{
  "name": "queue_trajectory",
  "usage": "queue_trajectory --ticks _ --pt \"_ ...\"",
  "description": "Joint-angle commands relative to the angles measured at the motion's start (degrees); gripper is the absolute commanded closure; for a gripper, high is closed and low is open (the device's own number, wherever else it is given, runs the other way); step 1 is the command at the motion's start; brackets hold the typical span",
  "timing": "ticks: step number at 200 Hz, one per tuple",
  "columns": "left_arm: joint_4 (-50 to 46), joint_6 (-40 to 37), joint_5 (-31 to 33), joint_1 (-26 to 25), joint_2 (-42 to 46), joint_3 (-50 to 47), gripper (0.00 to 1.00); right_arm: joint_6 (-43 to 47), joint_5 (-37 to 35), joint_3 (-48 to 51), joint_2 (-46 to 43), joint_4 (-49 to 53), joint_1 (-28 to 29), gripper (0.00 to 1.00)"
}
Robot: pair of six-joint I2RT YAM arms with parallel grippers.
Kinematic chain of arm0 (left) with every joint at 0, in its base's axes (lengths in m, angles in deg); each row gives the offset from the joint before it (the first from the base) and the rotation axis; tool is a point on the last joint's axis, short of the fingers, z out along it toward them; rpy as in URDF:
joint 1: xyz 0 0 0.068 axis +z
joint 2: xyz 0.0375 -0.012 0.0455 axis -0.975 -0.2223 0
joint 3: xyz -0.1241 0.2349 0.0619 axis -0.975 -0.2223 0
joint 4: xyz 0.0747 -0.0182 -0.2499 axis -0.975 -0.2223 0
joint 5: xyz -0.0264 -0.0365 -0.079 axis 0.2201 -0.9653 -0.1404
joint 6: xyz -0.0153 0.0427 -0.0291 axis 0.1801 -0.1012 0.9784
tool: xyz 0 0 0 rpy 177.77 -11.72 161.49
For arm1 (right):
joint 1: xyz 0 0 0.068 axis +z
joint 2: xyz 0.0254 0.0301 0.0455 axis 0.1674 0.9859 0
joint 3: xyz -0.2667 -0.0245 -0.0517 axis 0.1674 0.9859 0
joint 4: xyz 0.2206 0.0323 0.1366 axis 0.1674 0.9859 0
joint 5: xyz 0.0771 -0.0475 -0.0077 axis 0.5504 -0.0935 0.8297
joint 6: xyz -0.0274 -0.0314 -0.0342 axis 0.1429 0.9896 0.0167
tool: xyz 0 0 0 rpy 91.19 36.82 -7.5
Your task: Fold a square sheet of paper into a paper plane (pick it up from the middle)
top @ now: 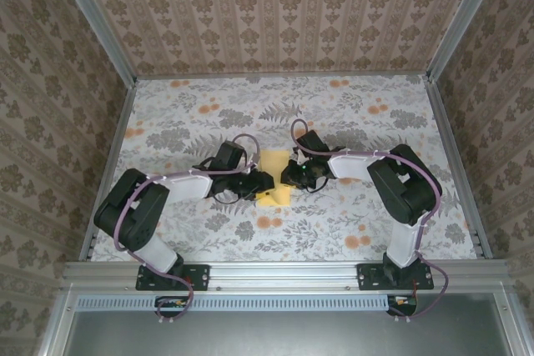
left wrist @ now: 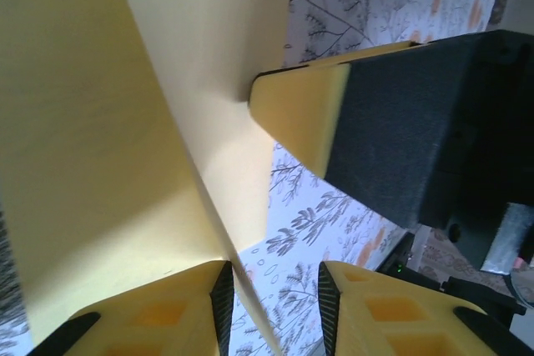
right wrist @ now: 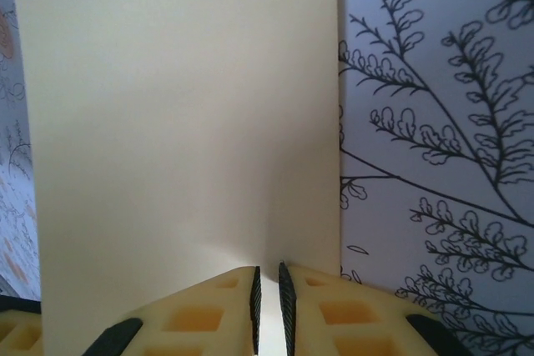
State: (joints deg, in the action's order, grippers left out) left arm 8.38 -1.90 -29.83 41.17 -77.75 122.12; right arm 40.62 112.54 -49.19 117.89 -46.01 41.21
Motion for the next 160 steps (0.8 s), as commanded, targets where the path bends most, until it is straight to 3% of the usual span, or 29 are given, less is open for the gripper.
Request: queue_trajectory --ticks 1,60,160 --pt "5.65 2.69 -1.00 -0.40 -0.12 0.13 0.64 -1.16 -2.89 -0.48 2.19 4.90 0.33 0.81" --pt "7.79 1.06 1.19 -0.49 -2.97 2.77 0.60 -1.16 -2.04 -1.09 1.82 5.70 0.35 0.80" --pt "10.76 1.71 1.40 -0.40 -5.59 2.37 0.46 -1.75 -0.33 -1.19 0.14 5.48 -0.52 0.74"
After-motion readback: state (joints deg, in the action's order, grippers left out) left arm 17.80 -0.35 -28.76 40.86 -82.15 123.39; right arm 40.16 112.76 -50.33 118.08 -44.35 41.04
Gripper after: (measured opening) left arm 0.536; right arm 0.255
